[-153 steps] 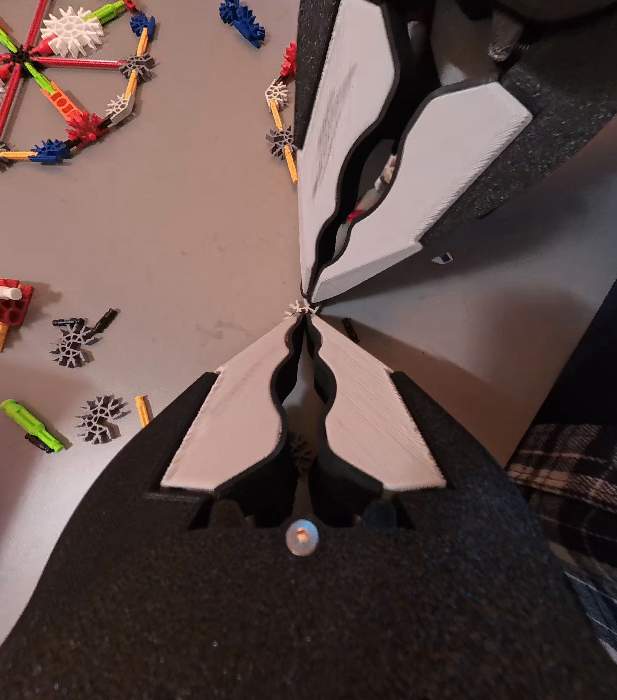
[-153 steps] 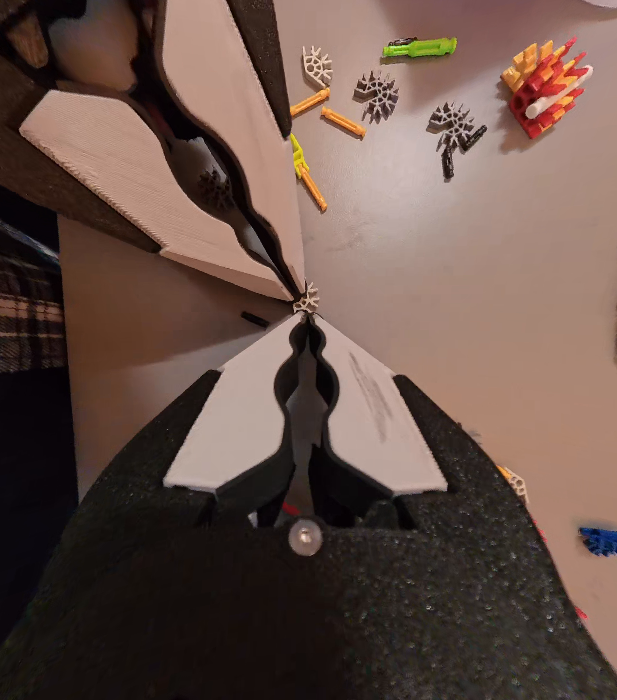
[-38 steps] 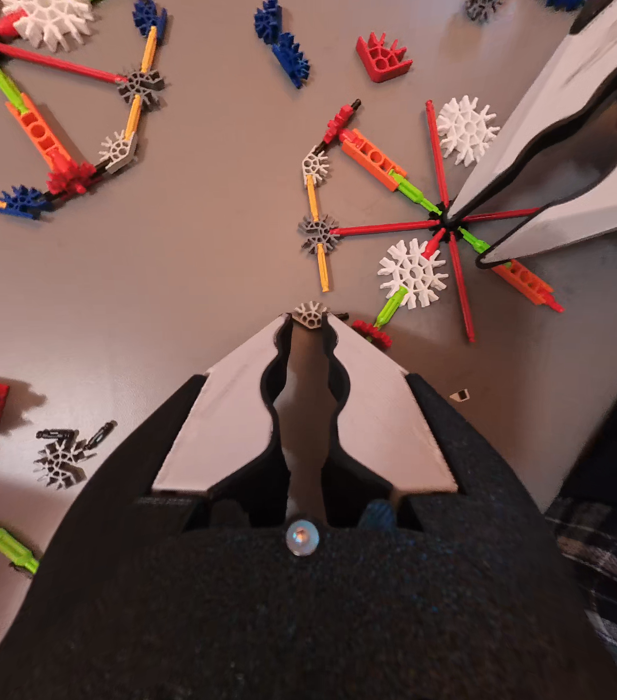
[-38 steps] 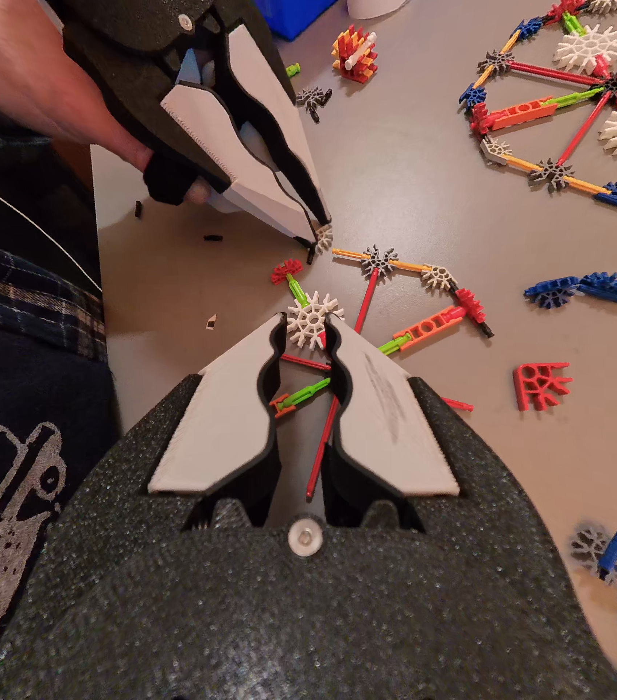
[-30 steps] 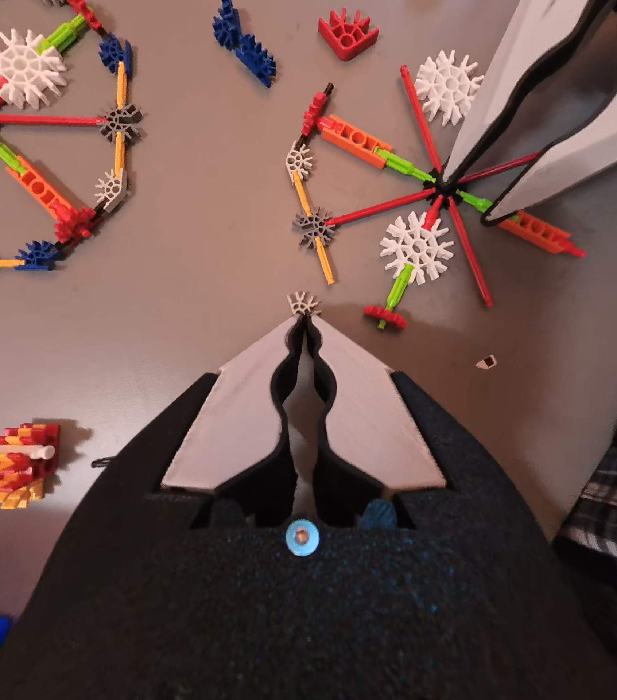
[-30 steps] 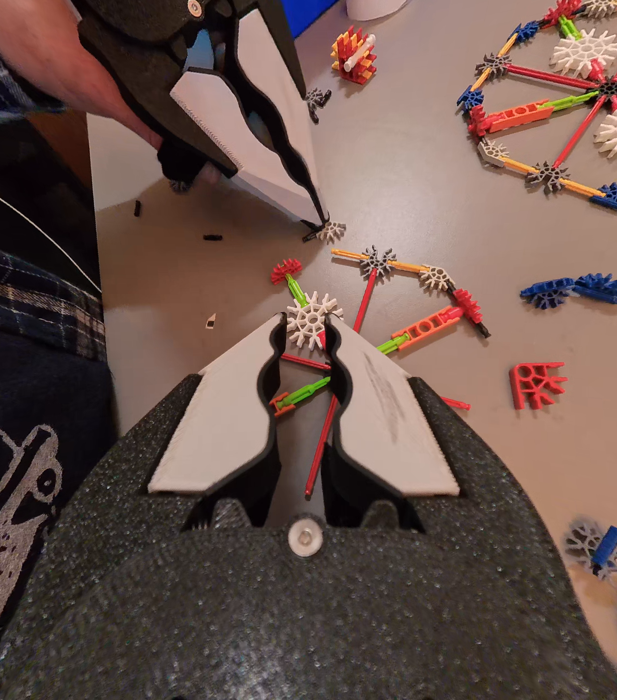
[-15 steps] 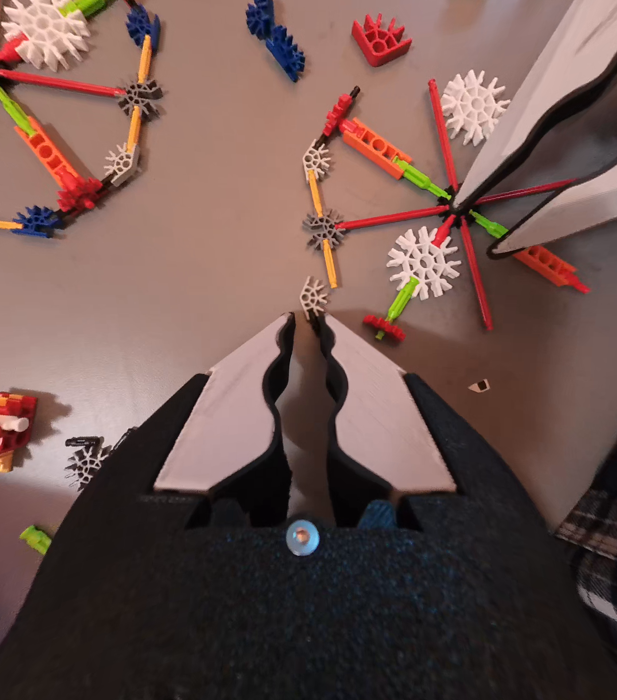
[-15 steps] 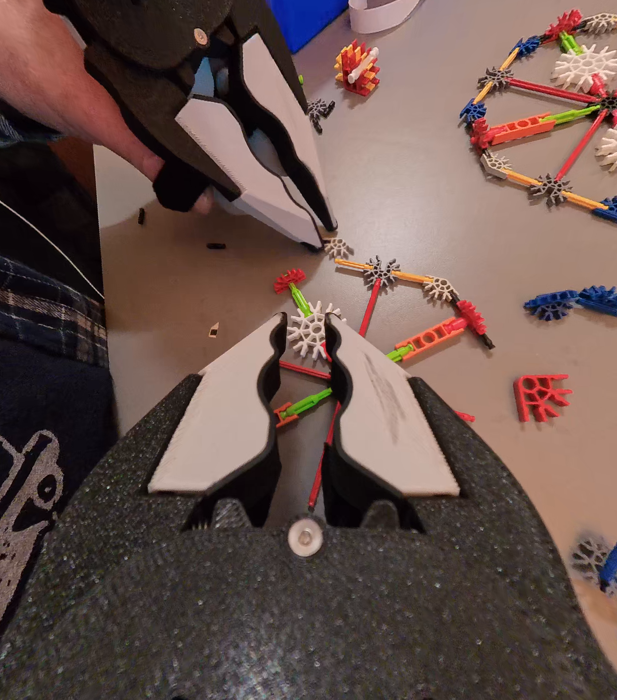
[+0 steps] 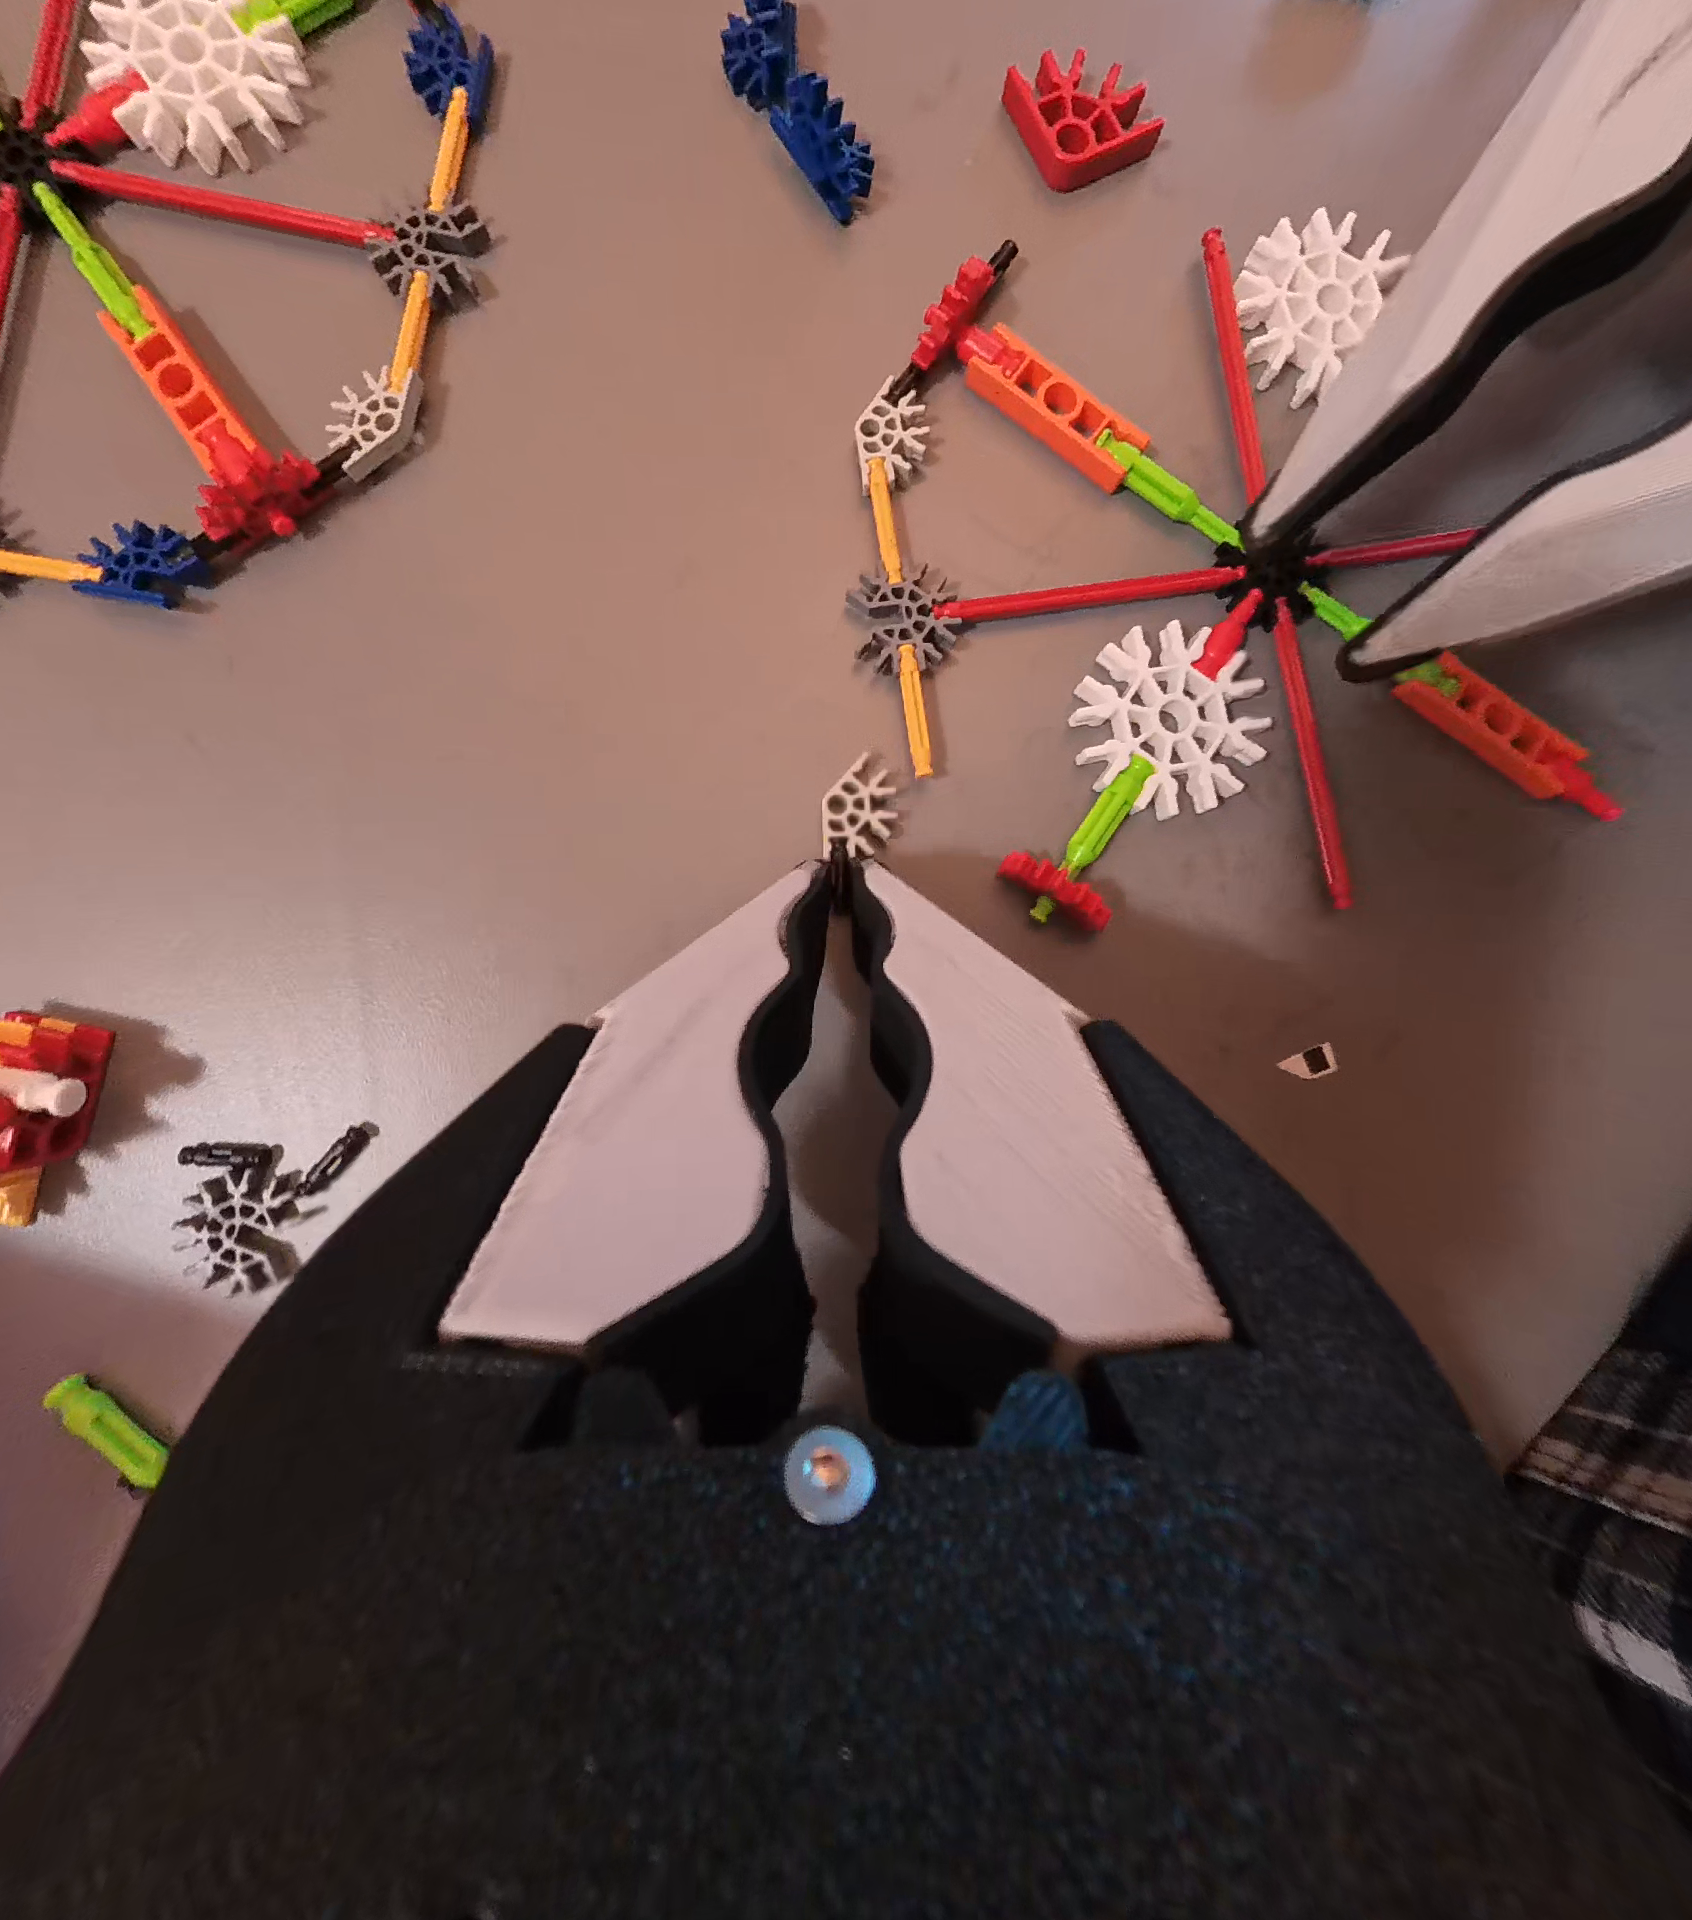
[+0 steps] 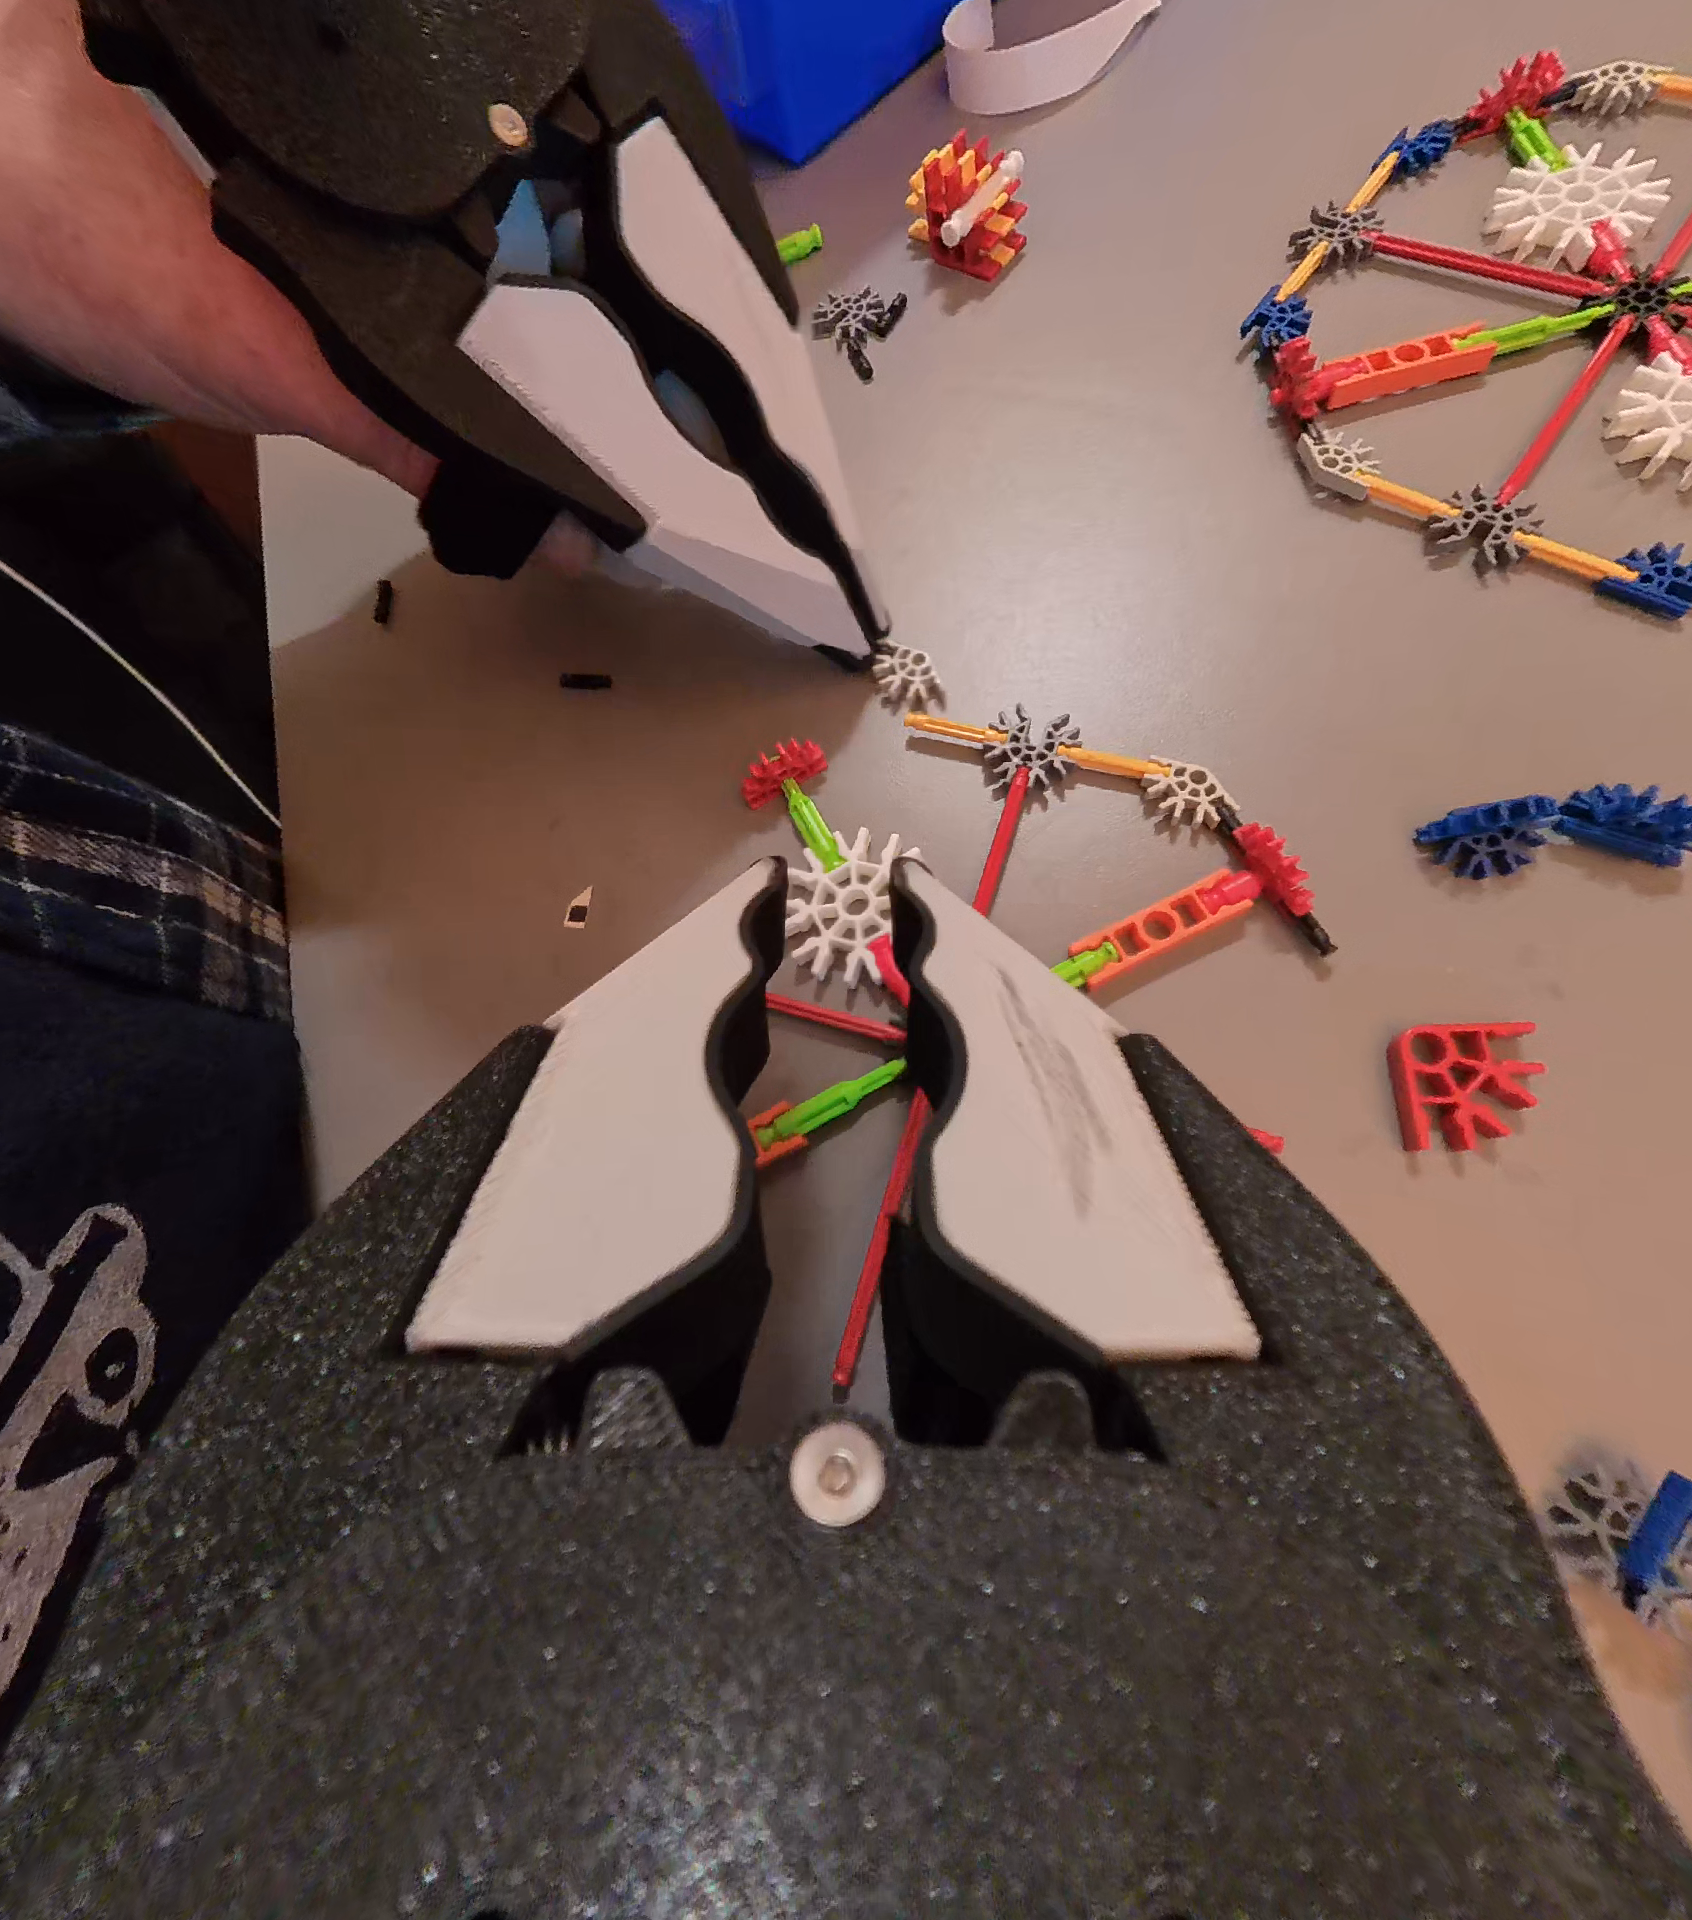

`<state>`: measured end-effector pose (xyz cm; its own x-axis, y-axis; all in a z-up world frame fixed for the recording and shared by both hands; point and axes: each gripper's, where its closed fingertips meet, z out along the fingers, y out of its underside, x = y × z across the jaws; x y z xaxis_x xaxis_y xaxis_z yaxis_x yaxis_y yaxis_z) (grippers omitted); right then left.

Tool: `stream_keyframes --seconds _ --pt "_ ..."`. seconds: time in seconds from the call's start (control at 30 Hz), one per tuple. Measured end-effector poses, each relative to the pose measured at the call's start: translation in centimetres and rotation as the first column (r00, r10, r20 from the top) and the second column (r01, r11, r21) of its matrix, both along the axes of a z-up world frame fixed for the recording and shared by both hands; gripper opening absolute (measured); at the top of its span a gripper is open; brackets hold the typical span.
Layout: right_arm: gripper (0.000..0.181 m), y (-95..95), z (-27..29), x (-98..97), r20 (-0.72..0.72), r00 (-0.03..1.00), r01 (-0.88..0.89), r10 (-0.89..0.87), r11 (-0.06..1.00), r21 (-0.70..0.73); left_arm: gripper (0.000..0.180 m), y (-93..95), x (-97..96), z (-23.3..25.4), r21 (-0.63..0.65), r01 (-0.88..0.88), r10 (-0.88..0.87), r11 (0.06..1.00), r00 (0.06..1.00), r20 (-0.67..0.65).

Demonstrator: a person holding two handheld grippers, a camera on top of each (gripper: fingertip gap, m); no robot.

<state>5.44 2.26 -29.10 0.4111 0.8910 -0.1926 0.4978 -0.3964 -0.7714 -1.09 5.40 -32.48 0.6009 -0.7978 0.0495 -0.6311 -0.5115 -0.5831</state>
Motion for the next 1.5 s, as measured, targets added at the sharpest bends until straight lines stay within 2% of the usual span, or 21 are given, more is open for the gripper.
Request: stream_keyframes --seconds 0.33,0.5,0.83,1.2,1.5 --pt "0.017 1.7 -0.5 -2.0 0.030 0.999 0.016 -0.017 0.999 0.028 0.001 -0.9 0.8 0.8 -0.036 -0.100 0.101 0.994 0.994 0.034" --pt "0.007 2.7 -1.3 -3.4 0.070 0.998 -0.007 0.004 0.999 0.049 0.001 -1.0 0.9 0.6 -0.050 -0.154 0.156 0.987 0.987 0.036" --pt "0.000 3.3 -3.2 -4.3 0.151 0.988 -0.048 0.039 0.997 0.055 0.001 -1.3 0.7 0.3 -0.051 -0.202 0.204 0.978 0.978 0.045" --pt "0.000 3.5 -3.3 -4.3 0.143 0.989 -0.053 0.048 0.998 0.028 0.001 -1.1 0.8 0.6 -0.055 -0.216 0.219 0.975 0.974 0.063" --pt "0.000 3.7 -3.2 -4.3 0.112 0.993 -0.037 0.040 0.999 -0.031 0.000 -1.0 1.7 1.2 -0.117 -0.238 0.255 0.964 0.954 0.158"
